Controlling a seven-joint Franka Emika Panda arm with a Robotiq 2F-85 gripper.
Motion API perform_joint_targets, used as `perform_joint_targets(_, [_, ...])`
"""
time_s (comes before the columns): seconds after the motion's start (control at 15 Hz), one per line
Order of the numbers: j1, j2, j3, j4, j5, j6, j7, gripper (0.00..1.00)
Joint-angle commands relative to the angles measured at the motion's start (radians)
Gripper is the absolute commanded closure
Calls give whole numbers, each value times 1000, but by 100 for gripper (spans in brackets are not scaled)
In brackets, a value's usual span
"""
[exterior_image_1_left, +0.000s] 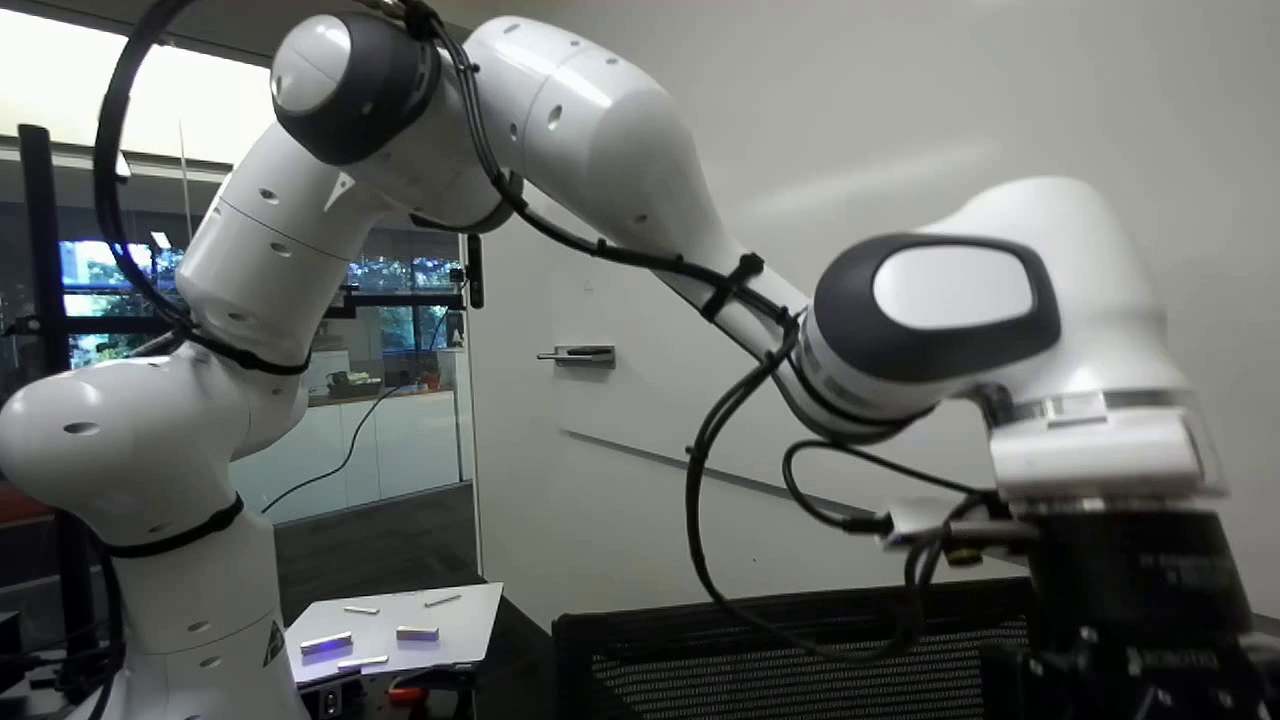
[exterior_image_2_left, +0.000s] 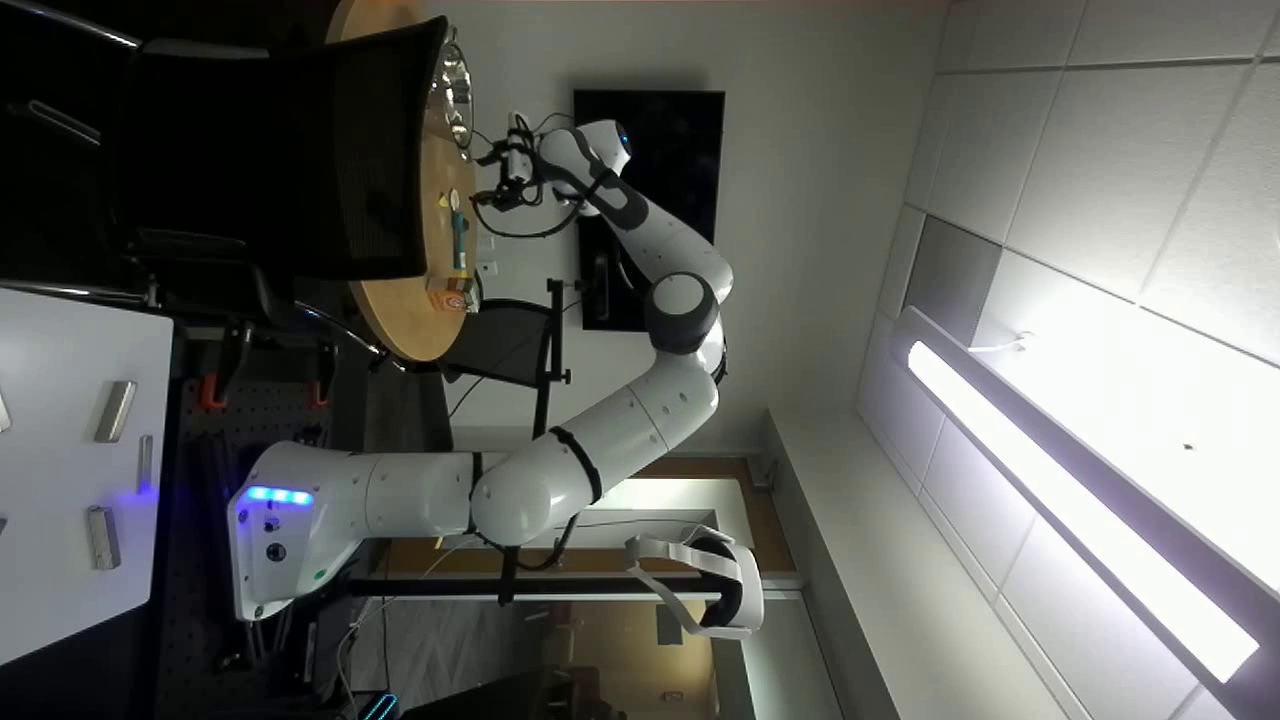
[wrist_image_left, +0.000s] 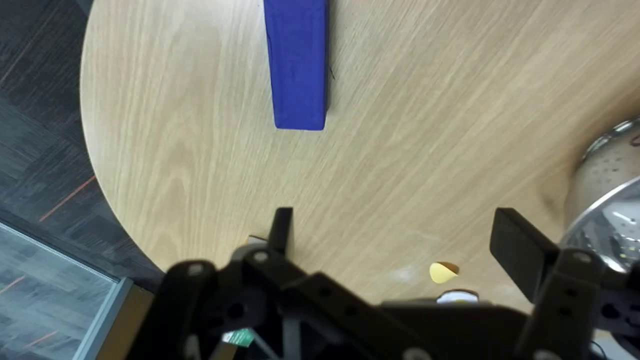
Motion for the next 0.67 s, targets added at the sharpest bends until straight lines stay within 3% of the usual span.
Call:
perform_joint_targets(0.0, [-4, -158, 55, -5, 9, -153, -94, 0])
perform_joint_targets(0.33, [-14, -257, 134, 94, 27, -428, -214, 0])
perform_joint_targets(0.6, [-18, -313, 196, 118, 39, -526, -412, 0])
